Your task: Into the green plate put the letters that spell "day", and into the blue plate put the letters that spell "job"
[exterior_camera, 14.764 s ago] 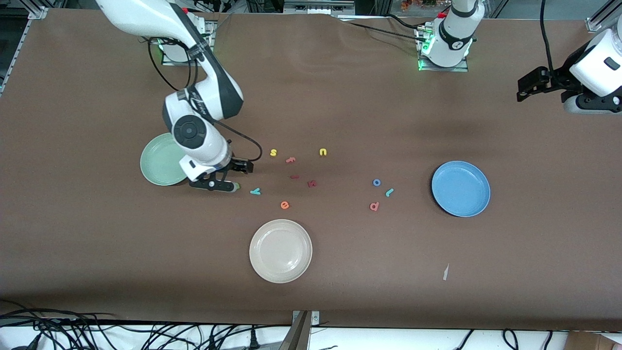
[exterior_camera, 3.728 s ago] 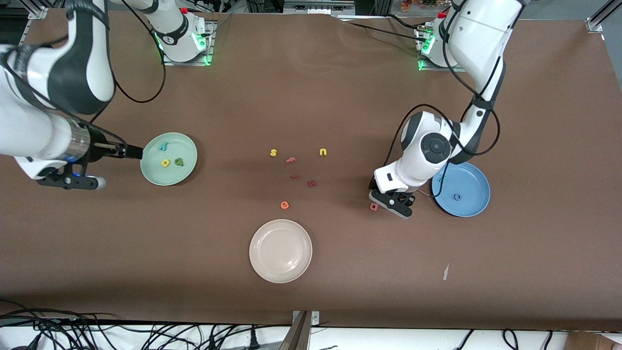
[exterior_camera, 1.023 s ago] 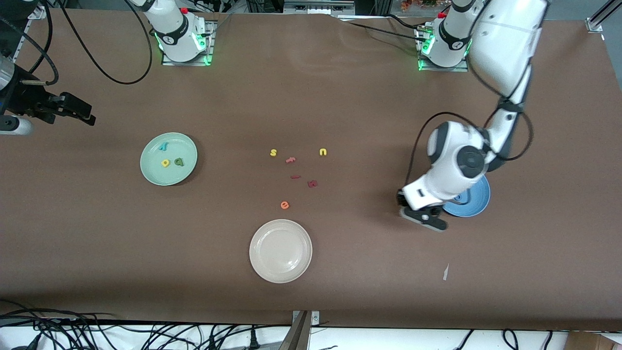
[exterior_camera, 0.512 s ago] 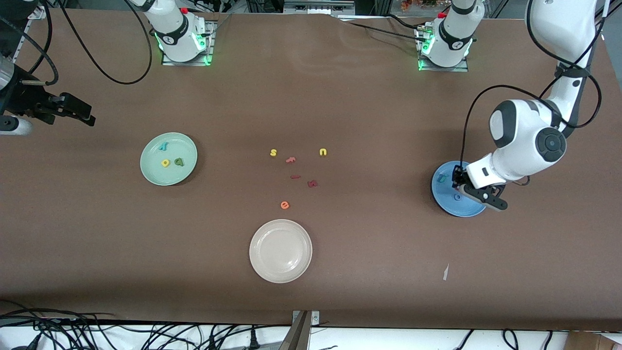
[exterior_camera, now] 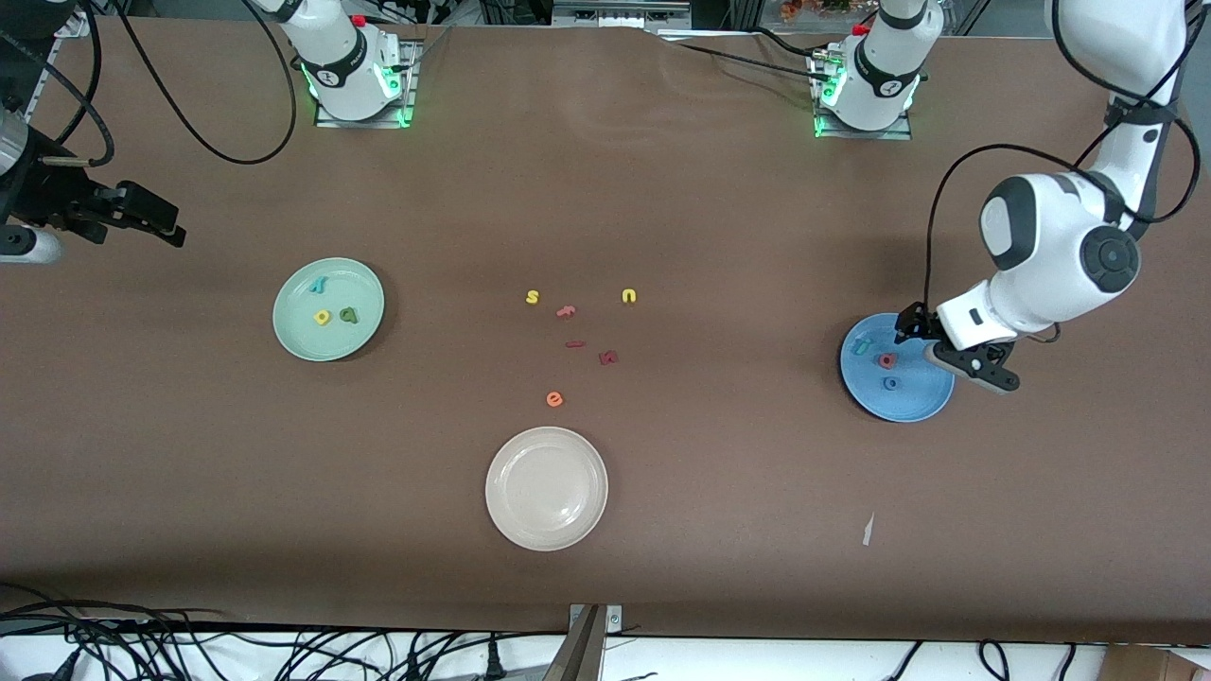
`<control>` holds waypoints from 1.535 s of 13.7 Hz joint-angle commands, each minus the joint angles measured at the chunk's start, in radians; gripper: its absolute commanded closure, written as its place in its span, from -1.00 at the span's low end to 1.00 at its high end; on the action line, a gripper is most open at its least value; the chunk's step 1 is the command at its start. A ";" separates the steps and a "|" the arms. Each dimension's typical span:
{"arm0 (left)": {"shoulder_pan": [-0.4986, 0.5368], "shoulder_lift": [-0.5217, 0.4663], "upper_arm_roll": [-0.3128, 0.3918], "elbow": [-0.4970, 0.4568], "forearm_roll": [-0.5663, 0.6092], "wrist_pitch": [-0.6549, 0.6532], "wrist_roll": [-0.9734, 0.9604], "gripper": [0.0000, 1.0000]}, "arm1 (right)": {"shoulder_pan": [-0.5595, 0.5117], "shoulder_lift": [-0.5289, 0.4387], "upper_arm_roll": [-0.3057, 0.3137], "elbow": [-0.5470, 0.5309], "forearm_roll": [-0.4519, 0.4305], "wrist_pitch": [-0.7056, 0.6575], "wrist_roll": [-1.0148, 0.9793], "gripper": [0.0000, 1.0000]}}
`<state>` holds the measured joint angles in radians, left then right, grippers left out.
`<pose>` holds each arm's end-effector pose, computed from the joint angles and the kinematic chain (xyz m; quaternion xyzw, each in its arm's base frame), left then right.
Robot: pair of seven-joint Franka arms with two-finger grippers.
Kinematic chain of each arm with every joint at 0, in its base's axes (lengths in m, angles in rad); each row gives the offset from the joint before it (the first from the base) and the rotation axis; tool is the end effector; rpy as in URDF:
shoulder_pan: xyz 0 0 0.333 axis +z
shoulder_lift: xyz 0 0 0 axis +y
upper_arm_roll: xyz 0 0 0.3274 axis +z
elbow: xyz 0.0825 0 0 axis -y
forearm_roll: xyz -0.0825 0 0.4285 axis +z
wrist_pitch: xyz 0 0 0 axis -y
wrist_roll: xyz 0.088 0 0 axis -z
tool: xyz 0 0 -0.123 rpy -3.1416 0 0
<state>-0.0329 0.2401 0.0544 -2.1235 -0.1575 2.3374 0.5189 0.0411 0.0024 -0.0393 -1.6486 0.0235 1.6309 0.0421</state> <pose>0.6025 0.0086 0.2592 0.9800 -0.1925 0.0011 0.0511 0.6025 0.0039 0.5834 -0.9997 0.0210 0.0103 0.0114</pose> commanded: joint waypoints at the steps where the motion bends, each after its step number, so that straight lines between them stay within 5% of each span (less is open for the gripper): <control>1: 0.042 -0.157 -0.002 -0.099 -0.010 0.004 0.013 -1.00 | 0.000 -0.007 0.006 -0.005 -0.016 0.015 0.001 -1.00; 4: 0.050 -0.270 -0.004 -0.107 -0.010 -0.009 0.015 -1.00 | 0.000 0.001 0.006 -0.005 -0.014 0.014 -0.007 -1.00; 8: 0.050 -0.381 0.016 0.047 0.036 -0.321 -0.012 -1.00 | 0.000 0.002 0.006 -0.005 -0.008 0.012 -0.007 -1.00; 15: 0.030 -0.366 0.001 0.394 0.141 -0.795 -0.248 -1.00 | 0.000 0.002 0.006 -0.005 -0.004 0.006 -0.008 -1.00; 21: 0.008 -0.294 -0.091 0.513 0.167 -0.872 -0.513 -1.00 | 0.000 0.002 0.006 -0.005 -0.004 0.006 -0.008 -1.00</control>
<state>-0.0154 -0.1128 -0.0361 -1.7037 -0.0273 1.5100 0.0466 0.0421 0.0095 -0.0371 -1.6487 0.0235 1.6370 0.0399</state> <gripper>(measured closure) 0.000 0.000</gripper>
